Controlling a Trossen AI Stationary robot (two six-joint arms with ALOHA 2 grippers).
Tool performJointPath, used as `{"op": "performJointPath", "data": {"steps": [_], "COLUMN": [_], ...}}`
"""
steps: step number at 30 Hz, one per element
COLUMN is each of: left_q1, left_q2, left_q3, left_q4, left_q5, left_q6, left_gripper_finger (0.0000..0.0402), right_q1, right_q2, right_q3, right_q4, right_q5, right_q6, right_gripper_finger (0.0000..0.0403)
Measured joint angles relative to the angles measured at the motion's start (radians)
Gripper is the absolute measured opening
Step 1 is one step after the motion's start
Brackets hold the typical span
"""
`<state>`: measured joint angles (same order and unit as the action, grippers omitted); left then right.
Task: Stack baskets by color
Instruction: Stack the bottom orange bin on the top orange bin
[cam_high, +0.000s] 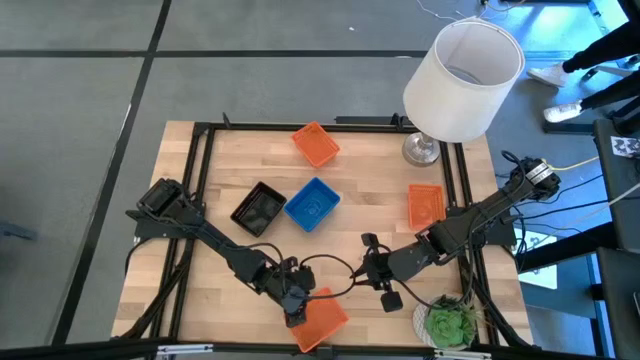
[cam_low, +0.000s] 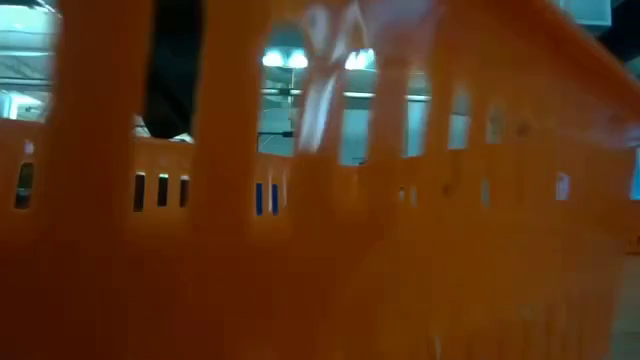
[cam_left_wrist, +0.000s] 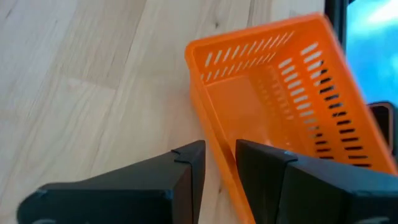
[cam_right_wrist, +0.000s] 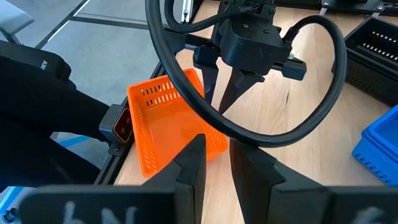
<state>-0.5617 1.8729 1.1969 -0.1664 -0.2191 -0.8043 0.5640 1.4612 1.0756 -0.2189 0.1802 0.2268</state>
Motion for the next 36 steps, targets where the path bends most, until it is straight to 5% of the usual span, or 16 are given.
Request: {"op": "performJointPath", "data": {"steps": [15,20,27,36], "left_q1": [0.007,0.024,0.064,0.103], "left_q2": [0.111,0.114,0.075,-0.097], "left_q3": [-0.001,-0.001,-0.001,-0.001], "left_q4": [0.027,0.027,0.000,-0.240], "left_q5": [0.063,0.083,0.079,-0.026], "left_q6": [0.003,0.004,0.038,0.056], "left_gripper_finger": [0.0078,0.0024,0.0001,0.0000], "right_q1": [0.000,0.000,0.000,0.000], "right_q2": [0.000,0.000,0.000,-0.019], "right_q3": [0.000,0.000,0.000,0.000], "right_q4": [-0.003,-0.004,-0.001,-0.041], "right_q5": [0.000,0.000,0.001,0.007], "right_q6": [0.000,0.000,-0.042,-0.078], "right_gripper_finger": [0.0072,0.0072,0.0072,0.0072]}}
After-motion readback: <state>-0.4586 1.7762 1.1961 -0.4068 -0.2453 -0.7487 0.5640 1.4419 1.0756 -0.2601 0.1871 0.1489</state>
